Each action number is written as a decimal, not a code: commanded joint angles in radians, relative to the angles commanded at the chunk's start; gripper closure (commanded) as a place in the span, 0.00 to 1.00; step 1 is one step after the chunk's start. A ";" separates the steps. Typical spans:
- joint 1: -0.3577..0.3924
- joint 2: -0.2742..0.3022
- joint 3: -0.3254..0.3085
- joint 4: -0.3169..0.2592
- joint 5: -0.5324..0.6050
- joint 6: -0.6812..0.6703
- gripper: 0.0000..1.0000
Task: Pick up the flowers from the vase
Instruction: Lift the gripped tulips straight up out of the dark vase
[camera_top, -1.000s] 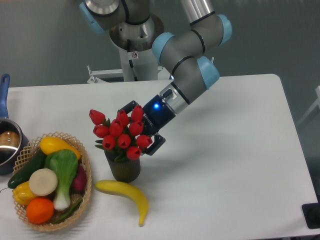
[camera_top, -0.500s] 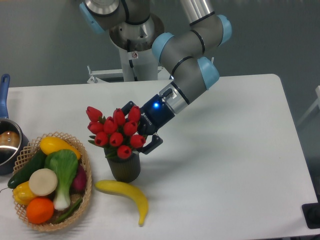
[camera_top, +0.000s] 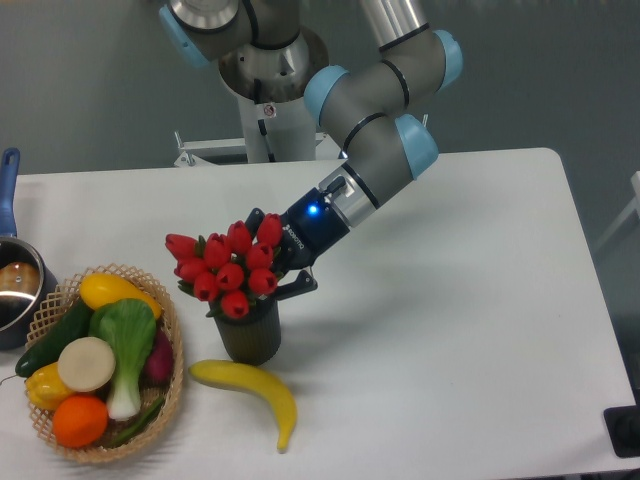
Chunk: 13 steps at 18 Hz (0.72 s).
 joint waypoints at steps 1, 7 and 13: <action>0.000 0.000 0.000 0.000 0.000 -0.002 0.67; 0.002 0.009 -0.005 0.000 -0.074 -0.002 0.67; 0.005 0.058 0.011 0.000 -0.087 -0.090 0.66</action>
